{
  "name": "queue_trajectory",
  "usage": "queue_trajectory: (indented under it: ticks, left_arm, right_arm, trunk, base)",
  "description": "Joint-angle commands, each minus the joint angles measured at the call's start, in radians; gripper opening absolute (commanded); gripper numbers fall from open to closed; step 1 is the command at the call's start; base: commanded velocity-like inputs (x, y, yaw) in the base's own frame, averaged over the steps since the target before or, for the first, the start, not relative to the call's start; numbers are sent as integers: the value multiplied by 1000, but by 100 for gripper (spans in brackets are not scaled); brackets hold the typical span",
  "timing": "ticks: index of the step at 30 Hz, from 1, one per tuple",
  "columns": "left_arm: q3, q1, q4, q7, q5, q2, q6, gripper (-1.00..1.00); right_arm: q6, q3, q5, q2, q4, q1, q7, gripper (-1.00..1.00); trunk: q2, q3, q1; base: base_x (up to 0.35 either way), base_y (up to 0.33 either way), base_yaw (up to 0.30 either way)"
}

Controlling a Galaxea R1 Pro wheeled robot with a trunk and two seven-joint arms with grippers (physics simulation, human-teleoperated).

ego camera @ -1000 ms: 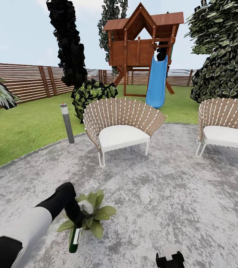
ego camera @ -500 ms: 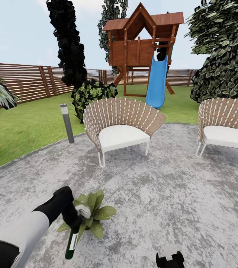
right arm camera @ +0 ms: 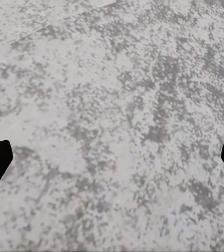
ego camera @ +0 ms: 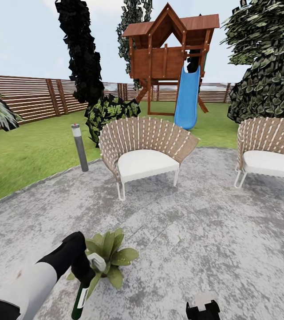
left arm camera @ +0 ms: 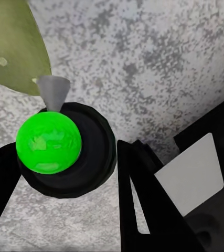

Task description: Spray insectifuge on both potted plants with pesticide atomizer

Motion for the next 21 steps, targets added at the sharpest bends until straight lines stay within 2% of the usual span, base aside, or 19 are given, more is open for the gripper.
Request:
queue_trajectory:
  ticks: [1, 4, 7, 11, 13, 15, 17, 21]
  left_arm:
    - [-3, 0, -3, -9, -7, 1, 6, -100]
    - [8, 0, -9, 1, -7, -2, 7, -100]
    - [42, 0, -14, 59, -7, -22, 16, -100]
    - [81, 1, -1, 100, -6, -28, 18, -100]
    - [87, 1, 12, 102, -4, -29, 18, -100]
    - [89, 2, 72, 104, -6, -27, 13, -100]
    - [89, 3, 96, 105, -7, -20, 9, -100]
    - [89, 9, 100, 107, -14, -18, 8, -100]
  right_arm:
    - [-3, -8, 10, 1, 1, -1, -3, 100]
    - [-3, -8, 10, 1, 1, -1, -3, 100]
    - [-3, -8, 10, 1, 1, -1, -3, 100]
    - [-3, -8, 10, 1, 1, -1, -3, 100]
    - [-3, -8, 10, 1, 1, -1, -3, 100]
    - [-3, -8, 10, 1, 1, -1, -3, 100]
    - [-3, -8, 10, 1, 1, -1, -3, 100]
    - [-3, -8, 11, 1, 1, -1, -3, 100]
  trunk:
    - [0, -1, 0]
    - [0, -1, 0]
    - [0, -1, 0]
    - [0, -1, 0]
    - [0, -1, 0]
    - [0, -1, 0]
    - [0, -1, 0]
    - [0, -1, 0]
  base:
    - [15, 0, 0]
    - [5, 0, 0]
    - [0, 0, 0]
    - [0, 0, 0]
    - [0, 0, 0]
    - [0, 0, 0]
    - [0, 0, 0]
    - [0, 0, 0]
